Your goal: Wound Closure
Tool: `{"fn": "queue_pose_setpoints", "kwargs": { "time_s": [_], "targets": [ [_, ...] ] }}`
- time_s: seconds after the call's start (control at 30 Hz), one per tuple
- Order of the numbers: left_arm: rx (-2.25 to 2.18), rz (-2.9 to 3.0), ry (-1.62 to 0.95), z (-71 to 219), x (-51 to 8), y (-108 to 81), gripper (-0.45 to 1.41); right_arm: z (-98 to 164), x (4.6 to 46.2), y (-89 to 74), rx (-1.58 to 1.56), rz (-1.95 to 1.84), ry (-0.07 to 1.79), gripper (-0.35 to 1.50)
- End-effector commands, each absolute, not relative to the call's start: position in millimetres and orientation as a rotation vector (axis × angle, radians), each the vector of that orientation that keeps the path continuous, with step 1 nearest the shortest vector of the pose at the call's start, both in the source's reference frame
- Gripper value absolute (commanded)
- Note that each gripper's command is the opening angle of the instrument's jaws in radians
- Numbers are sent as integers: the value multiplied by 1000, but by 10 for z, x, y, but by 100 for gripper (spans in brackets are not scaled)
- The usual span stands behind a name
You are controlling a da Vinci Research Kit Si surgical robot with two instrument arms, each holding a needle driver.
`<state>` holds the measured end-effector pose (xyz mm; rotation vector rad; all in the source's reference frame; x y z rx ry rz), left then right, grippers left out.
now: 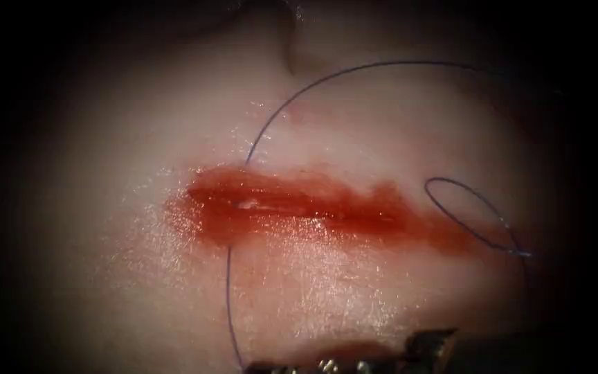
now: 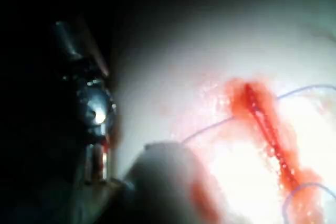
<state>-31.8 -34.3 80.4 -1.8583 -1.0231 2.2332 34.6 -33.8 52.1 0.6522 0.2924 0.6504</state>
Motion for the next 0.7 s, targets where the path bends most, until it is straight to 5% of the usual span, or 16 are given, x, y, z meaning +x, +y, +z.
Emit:
{"fn": "queue_pose_setpoints", "kwargs": {
  "time_s": [0.03, 0.7],
  "targets": [
    [-1857, 2229, -1030, 809, -323, -354, -45, 508, 345, -351, 666, 640, 290, -35],
    [-1856, 2232, -1025, 811, -322, -356, -45, 423, 221, -314, 592, 685, 365, -35]
  ]
}}
